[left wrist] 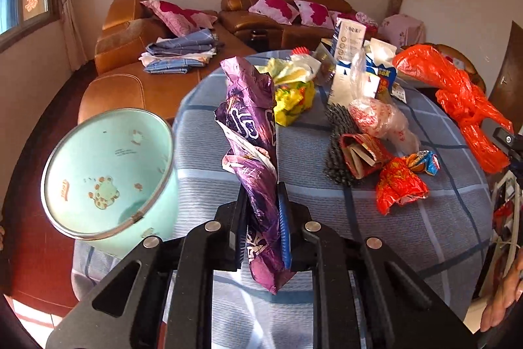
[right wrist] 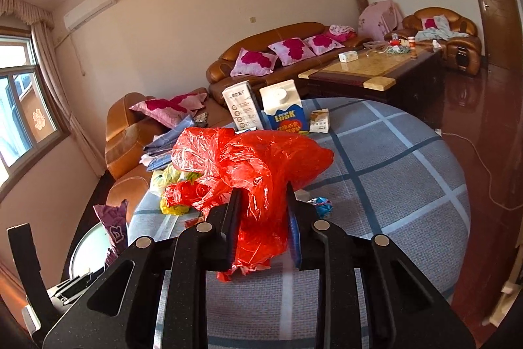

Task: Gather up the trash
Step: 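Carry the red bag and purple wrapper over the light-blue bucket with both tools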

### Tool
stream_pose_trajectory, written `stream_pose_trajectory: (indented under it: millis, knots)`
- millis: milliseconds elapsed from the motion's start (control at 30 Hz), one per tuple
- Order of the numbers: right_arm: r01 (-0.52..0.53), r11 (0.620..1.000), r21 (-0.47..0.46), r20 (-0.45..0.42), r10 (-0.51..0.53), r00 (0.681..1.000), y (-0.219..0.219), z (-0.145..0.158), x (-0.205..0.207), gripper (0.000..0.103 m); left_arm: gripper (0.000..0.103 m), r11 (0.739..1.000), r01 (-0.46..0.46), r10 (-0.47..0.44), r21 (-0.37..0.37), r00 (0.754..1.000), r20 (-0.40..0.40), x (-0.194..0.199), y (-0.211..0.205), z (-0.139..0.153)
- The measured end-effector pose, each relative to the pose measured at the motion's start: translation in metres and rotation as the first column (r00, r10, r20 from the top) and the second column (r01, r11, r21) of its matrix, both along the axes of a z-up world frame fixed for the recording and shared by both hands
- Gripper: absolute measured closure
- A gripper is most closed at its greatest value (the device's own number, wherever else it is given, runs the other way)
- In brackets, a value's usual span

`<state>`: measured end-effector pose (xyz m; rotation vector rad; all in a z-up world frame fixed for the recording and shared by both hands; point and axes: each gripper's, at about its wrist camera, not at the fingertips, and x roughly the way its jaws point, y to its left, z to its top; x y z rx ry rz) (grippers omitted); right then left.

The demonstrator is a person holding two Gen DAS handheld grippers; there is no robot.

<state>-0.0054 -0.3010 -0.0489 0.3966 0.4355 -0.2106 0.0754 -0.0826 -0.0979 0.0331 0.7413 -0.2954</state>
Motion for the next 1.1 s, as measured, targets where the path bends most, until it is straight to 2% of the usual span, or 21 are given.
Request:
stream_pose_trajectory:
  millis: [267,467,667,800,1100]
  knots:
    - [-0.141,0.989,-0.052,-0.002,0.141,0.990,0.061,0.013,0.026,0.077,0.086,0.989,-0.146,0.145,0.016,0.988,0.052,0.009,0.073,0.025]
    - [-0.233,0.970,-0.074,-0.014,0.233,0.972,0.111,0.020,0.053,0.077,0.086,0.962,-0.272,0.266,0.033,0.957,0.111,0.020,0.130,0.040]
    - [-0.308,0.945,-0.109,-0.042,0.305,0.951,0.152,0.019,0.076,0.077,0.086,0.934,-0.357,0.351,0.028,0.928,0.128,0.030,0.169,0.047]
    - [-0.343,0.929,-0.136,-0.065,0.337,0.939,0.174,0.017,0.091,0.077,0.085,0.929,-0.370,0.365,0.024,0.923,0.123,0.037,0.180,0.047]
    - [-0.417,0.889,-0.189,-0.154,0.393,0.907,0.221,-0.001,0.125,0.077,0.082,0.945,-0.319,0.315,0.071,0.947,0.060,0.053,0.180,0.024]
